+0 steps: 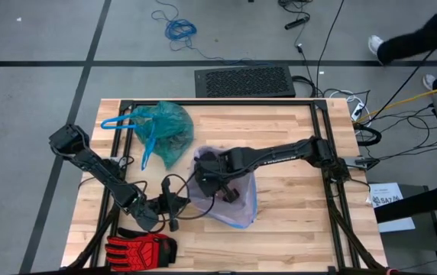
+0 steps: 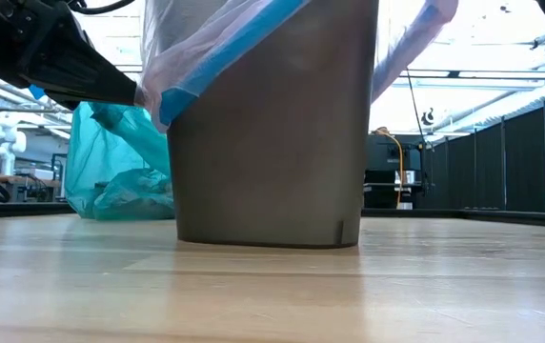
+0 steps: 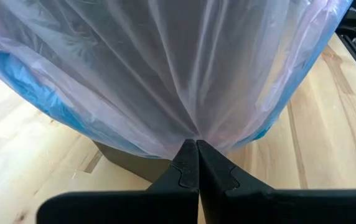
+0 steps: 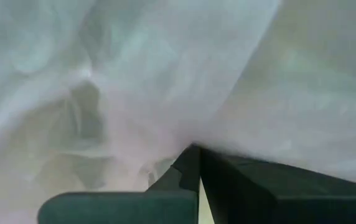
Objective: Place trash/remove bag and relplace
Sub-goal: Insert the trash bag into the trash bin
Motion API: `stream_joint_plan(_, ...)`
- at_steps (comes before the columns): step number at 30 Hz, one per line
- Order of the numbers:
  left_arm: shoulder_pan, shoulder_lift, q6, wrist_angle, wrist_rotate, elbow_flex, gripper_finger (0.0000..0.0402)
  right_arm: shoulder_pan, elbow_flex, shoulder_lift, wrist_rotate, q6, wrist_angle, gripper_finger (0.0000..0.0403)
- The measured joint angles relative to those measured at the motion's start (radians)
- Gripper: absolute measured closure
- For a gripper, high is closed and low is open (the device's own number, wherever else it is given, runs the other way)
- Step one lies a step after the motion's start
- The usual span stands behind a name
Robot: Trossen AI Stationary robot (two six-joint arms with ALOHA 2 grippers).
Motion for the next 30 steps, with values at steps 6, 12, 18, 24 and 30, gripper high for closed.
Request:
stream_joint_plan(6, 0.0, 0.0, -0.001, 0.0, 0.001, 0.0, 0.0401, -0.001, 0.1, -0.001, -0.005, -0.016, -0.098, 0.0403)
stream_joint_plan(12, 0.0, 0.0, -0.004, -0.002, 0.004, 0.0, 0.0402, -0.003, 0.07, 0.026, -0.083, 0.001, -0.118, 0.0403)
stream_joint_plan(18, 0.0, 0.0, -0.026, -0.019, 0.013, 0.0, 0.0402, -0.003, -0.03, 0.054, -0.134, 0.014, -0.057, 0.0403)
stream_joint_plan(24, 0.0, 0.0, -0.026, -0.019, 0.014, 0.0, 0.0402, -0.003, -0.103, 0.056, -0.138, 0.043, -0.004, 0.0403)
stream_joint_plan(30, 0.0, 0.0, -0.026, -0.02, 0.014, 0.0, 0.0402, 0.001, -0.078, 0.041, -0.132, 0.062, -0.023, 0.0403)
